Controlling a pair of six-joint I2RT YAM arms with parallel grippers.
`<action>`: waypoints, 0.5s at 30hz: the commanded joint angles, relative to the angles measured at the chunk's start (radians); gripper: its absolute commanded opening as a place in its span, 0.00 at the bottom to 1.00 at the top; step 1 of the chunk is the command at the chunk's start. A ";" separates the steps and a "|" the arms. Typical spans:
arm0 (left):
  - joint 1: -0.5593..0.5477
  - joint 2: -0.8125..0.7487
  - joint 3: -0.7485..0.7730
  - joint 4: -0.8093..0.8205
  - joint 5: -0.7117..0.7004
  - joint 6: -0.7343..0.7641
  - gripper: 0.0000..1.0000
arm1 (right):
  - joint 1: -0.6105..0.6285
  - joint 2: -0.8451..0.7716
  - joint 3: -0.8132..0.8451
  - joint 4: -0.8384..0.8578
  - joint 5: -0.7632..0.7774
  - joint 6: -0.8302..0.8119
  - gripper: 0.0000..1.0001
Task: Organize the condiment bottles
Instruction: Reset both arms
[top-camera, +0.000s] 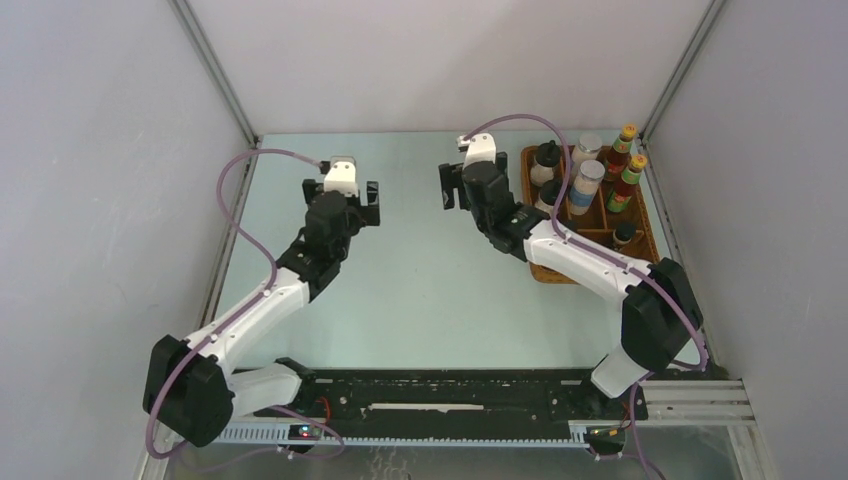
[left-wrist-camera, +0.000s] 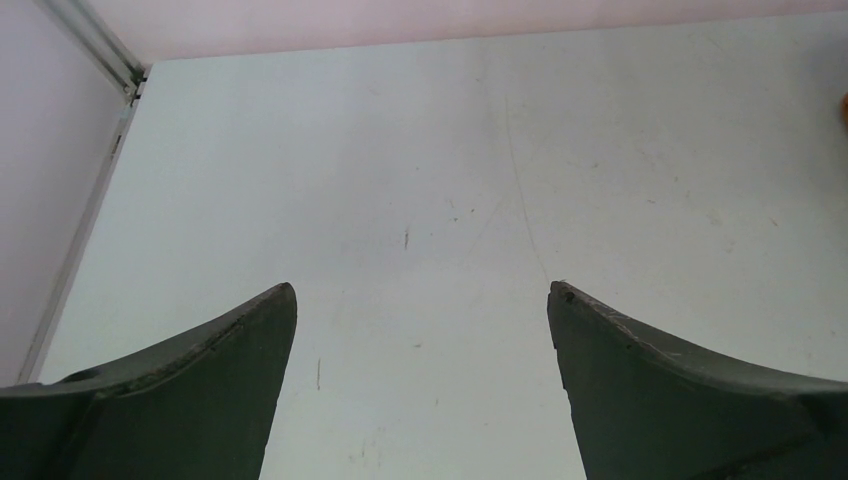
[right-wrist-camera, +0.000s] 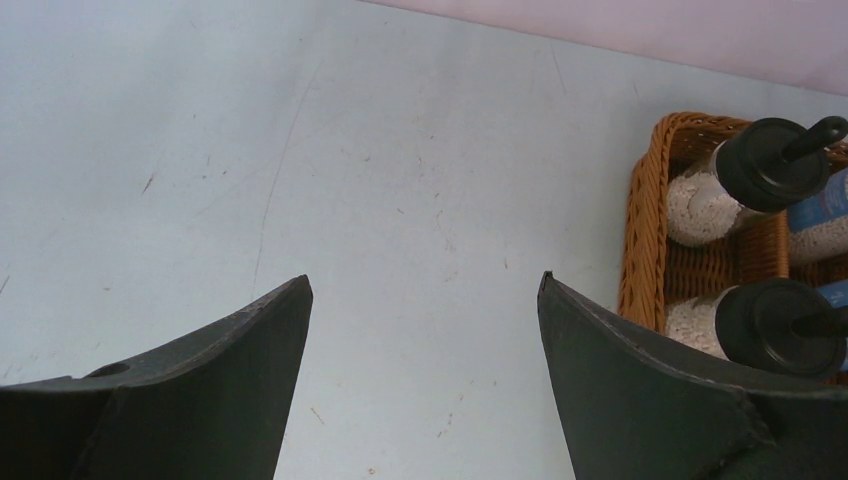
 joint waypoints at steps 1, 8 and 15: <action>0.045 -0.033 -0.040 0.108 -0.021 -0.008 1.00 | -0.018 -0.057 -0.041 0.179 -0.021 -0.054 0.91; 0.069 0.044 -0.027 0.209 -0.090 0.052 1.00 | -0.050 -0.076 -0.042 0.211 -0.035 -0.071 0.91; 0.075 0.103 -0.002 0.325 -0.126 0.127 1.00 | -0.076 -0.078 -0.041 0.253 -0.022 -0.088 0.91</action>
